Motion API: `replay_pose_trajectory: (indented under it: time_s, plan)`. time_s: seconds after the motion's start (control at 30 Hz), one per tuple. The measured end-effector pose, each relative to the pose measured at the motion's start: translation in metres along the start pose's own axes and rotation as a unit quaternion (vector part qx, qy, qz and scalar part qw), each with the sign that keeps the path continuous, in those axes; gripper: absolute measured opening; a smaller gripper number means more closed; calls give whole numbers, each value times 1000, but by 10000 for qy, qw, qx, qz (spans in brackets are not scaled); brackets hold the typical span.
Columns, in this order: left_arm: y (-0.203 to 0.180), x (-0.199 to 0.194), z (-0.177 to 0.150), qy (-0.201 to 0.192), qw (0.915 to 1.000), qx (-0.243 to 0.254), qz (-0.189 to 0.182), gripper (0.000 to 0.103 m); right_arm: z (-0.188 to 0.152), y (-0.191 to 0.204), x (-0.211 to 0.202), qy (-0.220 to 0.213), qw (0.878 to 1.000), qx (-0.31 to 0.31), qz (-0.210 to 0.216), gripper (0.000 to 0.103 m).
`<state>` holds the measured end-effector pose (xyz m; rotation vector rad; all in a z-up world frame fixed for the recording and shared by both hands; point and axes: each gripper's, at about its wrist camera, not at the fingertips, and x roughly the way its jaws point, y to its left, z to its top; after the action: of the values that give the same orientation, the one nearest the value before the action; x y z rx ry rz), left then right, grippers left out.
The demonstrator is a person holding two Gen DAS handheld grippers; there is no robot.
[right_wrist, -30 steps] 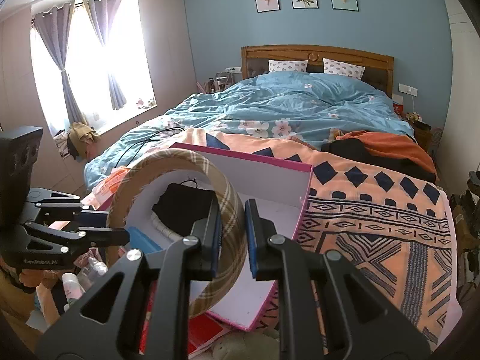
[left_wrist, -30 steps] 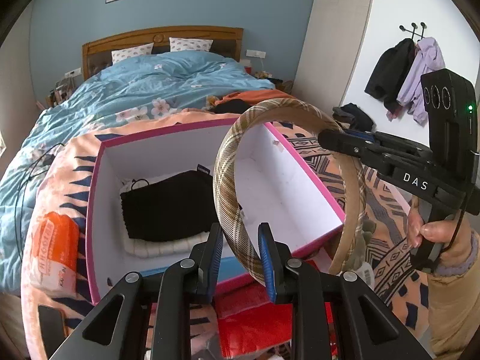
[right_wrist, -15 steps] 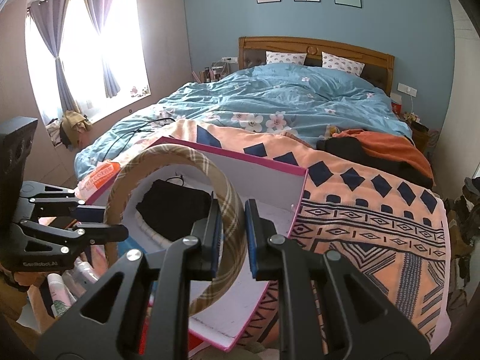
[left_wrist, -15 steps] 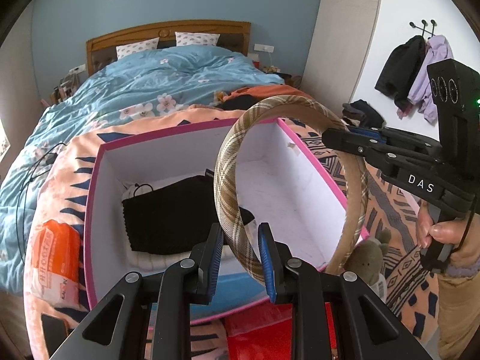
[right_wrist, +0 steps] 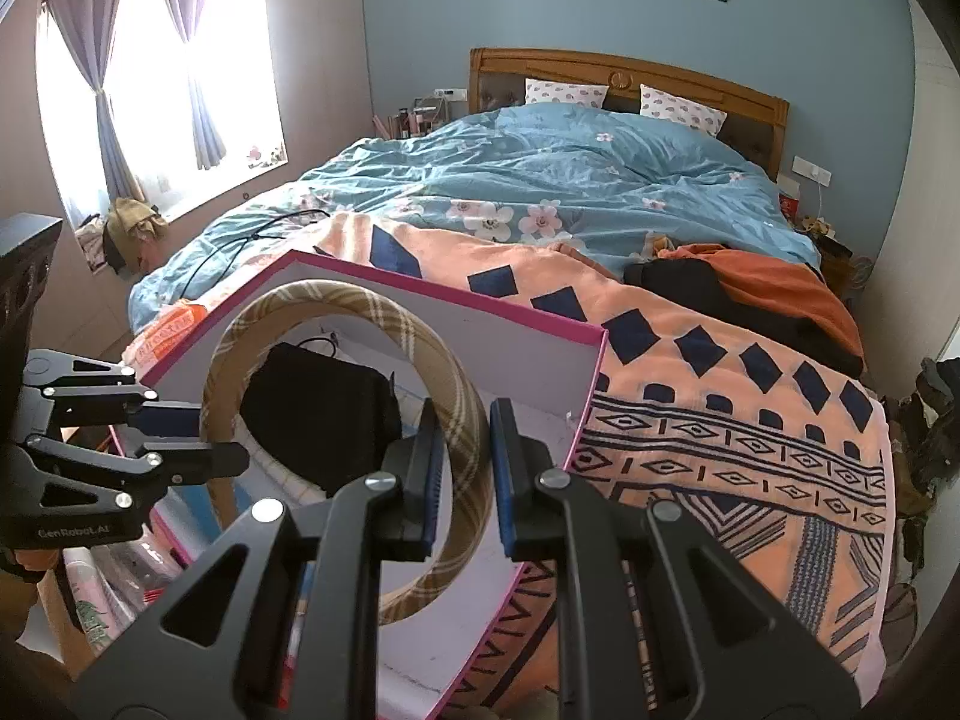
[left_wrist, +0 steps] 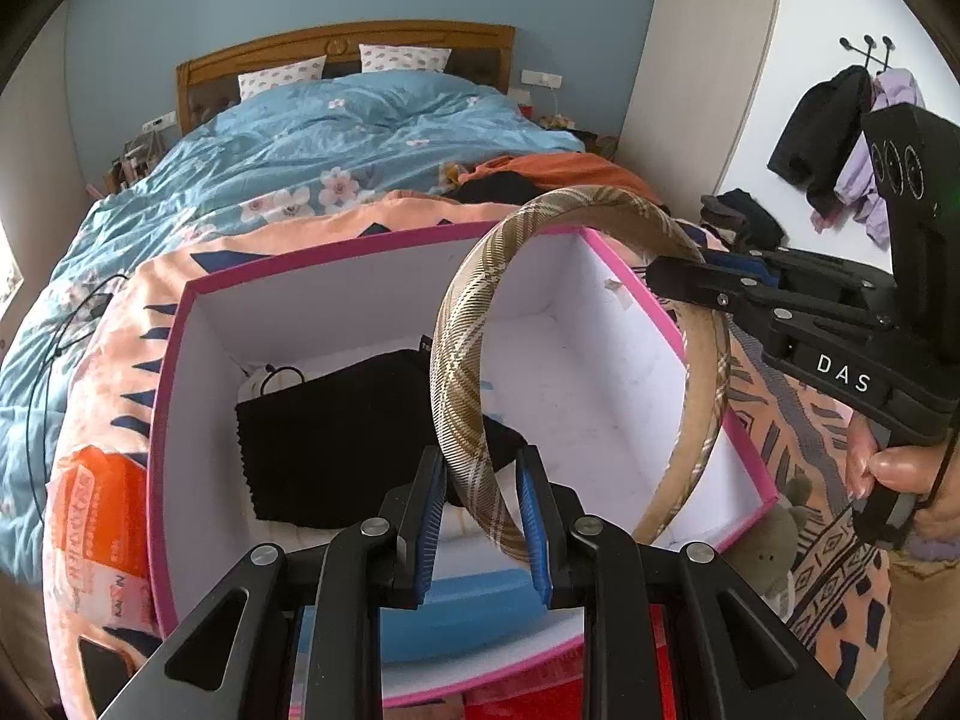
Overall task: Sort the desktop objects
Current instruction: 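Carry the plaid headband with the right gripper over the magenta box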
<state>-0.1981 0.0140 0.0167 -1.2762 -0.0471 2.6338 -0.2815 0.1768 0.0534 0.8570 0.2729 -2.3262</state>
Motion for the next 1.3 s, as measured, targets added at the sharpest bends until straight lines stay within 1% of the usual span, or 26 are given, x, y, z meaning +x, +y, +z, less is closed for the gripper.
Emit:
replay_pose_trajectory:
  time_s: [0.4, 0.87, 1.3]
  plan:
    - [3, 23, 5, 251, 9996, -99, 65, 24, 4, -6, 32, 337, 9992, -124, -196, 17]
    - [7, 44, 14, 494, 9986, -160, 133, 24, 10, -7, 59, 677, 9963, -302, -429, 17]
    - [14, 65, 16, 813, 9962, -289, 89, 24, 14, -4, 84, 1026, 9903, -567, -739, 17]
